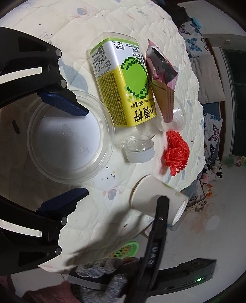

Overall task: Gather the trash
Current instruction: 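Grasp the white paper cup with the right tool while the left tool grasps the clear bowl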

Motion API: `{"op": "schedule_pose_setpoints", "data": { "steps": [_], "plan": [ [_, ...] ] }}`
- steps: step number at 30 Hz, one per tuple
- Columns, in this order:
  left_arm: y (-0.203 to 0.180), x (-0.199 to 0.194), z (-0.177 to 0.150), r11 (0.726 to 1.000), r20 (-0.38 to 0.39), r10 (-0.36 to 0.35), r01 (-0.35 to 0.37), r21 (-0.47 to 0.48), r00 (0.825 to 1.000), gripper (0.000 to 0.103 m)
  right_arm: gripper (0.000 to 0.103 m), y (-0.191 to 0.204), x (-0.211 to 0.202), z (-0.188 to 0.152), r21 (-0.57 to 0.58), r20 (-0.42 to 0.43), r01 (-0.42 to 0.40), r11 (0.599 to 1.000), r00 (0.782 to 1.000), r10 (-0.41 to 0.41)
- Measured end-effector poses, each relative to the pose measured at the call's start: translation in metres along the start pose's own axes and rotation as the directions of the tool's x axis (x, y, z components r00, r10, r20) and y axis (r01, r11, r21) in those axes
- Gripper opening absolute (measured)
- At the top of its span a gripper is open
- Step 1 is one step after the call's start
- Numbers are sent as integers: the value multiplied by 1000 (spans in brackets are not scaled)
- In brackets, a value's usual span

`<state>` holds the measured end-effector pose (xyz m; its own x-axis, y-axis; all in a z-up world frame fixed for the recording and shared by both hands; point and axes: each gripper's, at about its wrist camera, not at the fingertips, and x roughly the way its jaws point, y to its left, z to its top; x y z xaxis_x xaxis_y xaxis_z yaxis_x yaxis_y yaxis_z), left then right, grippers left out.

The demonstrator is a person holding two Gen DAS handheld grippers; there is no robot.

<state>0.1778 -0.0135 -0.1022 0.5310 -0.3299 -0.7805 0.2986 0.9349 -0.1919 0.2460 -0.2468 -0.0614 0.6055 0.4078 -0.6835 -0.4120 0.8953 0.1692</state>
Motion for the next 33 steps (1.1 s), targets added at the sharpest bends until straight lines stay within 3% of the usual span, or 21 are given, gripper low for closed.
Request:
{"op": "schedule_pose_setpoints", "data": {
  "steps": [6, 11, 20, 26, 33],
  "plan": [
    [3, -6, -1, 1000, 15, -8, 8, -10, 1000, 76, 60, -1, -14, -6, 11, 16, -10, 1000, 1000, 10],
    [3, -17, -3, 1000, 45, -18, 18, 5, 999, 92, 60, -2, -21, -9, 18, 22, -18, 1000, 1000, 17],
    [7, -15, -2, 1000, 33, 18, -18, 23, 999, 93, 60, 2, -26, -12, 20, 27, -33, 999, 999, 33],
    [11, -26, -4, 999, 86, 30, -32, 17, 996, 96, 60, 3, -27, -15, 20, 22, -36, 999, 999, 35],
    [21, -10, -5, 1000, 7, 27, -27, -12, 1000, 96, 60, 5, -26, -16, 23, 19, -45, 999, 999, 45]
  ]
}}
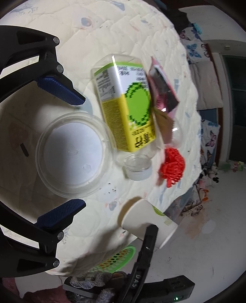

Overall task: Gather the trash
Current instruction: 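Grasp the white paper cup with the right tool while the left tool grasps the clear bowl, then drop the paper cup and clear bowl into the green basket by opening both tools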

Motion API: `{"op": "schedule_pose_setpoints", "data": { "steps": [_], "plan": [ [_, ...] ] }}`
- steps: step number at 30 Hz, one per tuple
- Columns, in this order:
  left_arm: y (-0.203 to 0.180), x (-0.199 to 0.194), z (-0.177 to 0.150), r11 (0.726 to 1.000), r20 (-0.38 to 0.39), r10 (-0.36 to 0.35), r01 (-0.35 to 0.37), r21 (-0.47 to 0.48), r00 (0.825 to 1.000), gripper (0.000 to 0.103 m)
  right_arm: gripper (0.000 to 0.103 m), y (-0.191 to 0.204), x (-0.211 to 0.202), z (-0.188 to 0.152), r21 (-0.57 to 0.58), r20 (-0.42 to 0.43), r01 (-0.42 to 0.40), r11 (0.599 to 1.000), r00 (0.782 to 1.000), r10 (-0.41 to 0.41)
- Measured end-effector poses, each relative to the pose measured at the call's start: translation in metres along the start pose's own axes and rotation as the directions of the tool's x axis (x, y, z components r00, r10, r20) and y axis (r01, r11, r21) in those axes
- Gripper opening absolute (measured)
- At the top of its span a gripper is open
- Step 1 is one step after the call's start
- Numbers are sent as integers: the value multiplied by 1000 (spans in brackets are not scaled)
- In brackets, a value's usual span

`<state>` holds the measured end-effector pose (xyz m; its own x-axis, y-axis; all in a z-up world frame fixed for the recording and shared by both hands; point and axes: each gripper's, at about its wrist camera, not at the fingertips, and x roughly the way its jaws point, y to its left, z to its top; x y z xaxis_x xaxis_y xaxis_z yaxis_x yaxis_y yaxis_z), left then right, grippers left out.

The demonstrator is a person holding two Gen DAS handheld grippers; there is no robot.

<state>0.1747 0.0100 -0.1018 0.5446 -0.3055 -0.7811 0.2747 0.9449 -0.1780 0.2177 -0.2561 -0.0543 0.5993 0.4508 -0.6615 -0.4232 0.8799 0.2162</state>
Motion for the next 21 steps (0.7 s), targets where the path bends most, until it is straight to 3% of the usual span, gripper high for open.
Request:
{"op": "schedule_pose_setpoints", "data": {
  "steps": [13, 21],
  "plan": [
    [-14, 15, -3, 996, -50, 42, -38, 76, 998, 96, 60, -4, 0, -2, 6, -6, 1, 1000, 1000, -1],
    [-18, 5, -4, 995, -20, 76, -75, 73, 997, 90, 60, -8, -13, -9, 18, 7, 4, 1000, 1000, -4]
  ]
}}
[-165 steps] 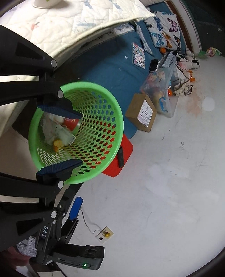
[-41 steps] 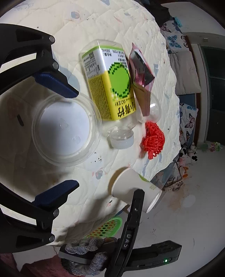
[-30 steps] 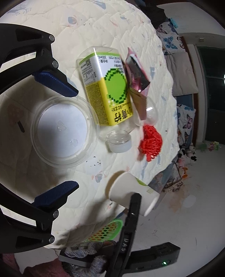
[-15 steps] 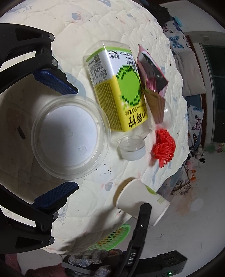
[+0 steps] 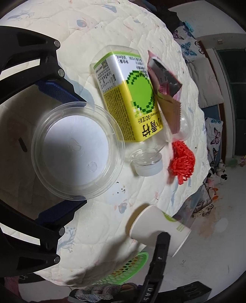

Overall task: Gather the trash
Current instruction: 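Drop the paper cup and clear bowl into the green basket by opening both tools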

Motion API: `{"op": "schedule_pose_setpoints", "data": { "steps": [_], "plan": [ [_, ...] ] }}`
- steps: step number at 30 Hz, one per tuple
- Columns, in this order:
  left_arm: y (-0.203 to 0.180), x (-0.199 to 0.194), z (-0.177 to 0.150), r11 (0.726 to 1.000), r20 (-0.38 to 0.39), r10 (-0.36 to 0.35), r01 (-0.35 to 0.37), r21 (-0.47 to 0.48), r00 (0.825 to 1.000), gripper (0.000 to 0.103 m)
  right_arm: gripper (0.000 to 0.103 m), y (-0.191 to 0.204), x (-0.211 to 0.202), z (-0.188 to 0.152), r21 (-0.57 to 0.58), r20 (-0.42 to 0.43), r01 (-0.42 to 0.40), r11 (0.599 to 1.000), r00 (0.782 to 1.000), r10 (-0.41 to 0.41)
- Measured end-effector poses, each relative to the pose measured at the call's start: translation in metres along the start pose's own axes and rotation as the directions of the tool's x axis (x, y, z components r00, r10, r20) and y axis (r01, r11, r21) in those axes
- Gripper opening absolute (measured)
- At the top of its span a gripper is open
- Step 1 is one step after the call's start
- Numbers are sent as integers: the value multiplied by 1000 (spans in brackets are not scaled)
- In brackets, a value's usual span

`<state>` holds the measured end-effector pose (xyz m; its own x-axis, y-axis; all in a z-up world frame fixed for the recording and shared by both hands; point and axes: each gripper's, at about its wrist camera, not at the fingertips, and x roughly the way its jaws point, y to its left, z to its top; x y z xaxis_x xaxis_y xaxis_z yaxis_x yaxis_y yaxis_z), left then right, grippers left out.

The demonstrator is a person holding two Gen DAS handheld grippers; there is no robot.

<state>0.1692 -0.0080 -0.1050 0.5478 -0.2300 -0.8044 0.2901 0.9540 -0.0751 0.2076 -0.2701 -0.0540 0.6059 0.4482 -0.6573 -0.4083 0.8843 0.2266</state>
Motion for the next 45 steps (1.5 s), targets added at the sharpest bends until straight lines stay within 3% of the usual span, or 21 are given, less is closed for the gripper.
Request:
{"op": "schedule_pose_setpoints", "data": {
  "steps": [11, 20, 28, 35, 39, 45],
  "plan": [
    [-32, -39, 14, 996, 99, -82, 80, 26, 992, 90, 60, -22, -38, -14, 38, 39, 52, 998, 998, -54],
    [-87, -34, 47, 980, 110, -180, 169, 105, 977, 90, 60, -75, -87, -43, 141, 59, 172, 975, 982, -182],
    [-152, -24, 75, 951, 94, -260, 238, 199, 961, 90, 60, -147, -138, -83, 287, 25, 336, 897, 934, -358],
    [-199, -11, 91, 926, 61, -307, 284, 247, 950, 90, 61, -193, -164, -116, 376, -26, 432, 820, 889, -457],
    [-221, -5, 99, 915, 47, -324, 300, 269, 945, 90, 63, -211, -170, -128, 422, -41, 445, 789, 879, -474],
    [-251, 3, 107, 896, 25, -352, 329, 297, 936, 90, 66, -219, -181, -138, 447, -36, 442, 778, 878, -478]
  ]
}}
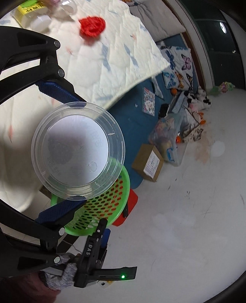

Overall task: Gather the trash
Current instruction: 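Drop the paper cup and clear bowl into the green basket by opening both tools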

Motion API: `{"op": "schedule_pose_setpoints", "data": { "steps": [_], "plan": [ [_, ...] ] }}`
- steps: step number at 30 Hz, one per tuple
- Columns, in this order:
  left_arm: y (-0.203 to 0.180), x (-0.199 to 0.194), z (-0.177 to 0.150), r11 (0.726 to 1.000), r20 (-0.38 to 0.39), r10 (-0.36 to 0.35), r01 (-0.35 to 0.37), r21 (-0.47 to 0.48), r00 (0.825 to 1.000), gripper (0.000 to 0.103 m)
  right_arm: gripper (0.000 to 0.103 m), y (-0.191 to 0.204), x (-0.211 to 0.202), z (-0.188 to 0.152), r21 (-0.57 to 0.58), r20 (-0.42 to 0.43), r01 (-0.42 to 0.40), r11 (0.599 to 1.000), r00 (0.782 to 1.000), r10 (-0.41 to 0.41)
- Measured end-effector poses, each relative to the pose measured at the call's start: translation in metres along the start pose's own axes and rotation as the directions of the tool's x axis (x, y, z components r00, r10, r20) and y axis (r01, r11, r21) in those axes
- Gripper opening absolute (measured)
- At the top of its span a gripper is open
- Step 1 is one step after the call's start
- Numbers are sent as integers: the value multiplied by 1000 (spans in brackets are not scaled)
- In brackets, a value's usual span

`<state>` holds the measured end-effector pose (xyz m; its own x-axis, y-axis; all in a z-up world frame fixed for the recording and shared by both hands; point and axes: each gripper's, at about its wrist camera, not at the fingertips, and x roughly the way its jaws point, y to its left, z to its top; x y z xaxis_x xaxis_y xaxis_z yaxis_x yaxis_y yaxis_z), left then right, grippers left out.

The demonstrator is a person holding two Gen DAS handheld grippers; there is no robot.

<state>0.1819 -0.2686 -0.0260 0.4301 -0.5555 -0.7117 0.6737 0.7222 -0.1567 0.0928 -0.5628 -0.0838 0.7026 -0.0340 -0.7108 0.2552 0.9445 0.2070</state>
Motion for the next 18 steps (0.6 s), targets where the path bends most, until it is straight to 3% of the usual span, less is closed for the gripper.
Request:
{"op": "schedule_pose_setpoints", "data": {
  "steps": [18],
  "plan": [
    [-57, 71, 20, 995, -107, -82, 88, 54, 991, 90, 69, -19, -52, -9, 25, 86, 4, 1000, 996, -6]
  ]
}}
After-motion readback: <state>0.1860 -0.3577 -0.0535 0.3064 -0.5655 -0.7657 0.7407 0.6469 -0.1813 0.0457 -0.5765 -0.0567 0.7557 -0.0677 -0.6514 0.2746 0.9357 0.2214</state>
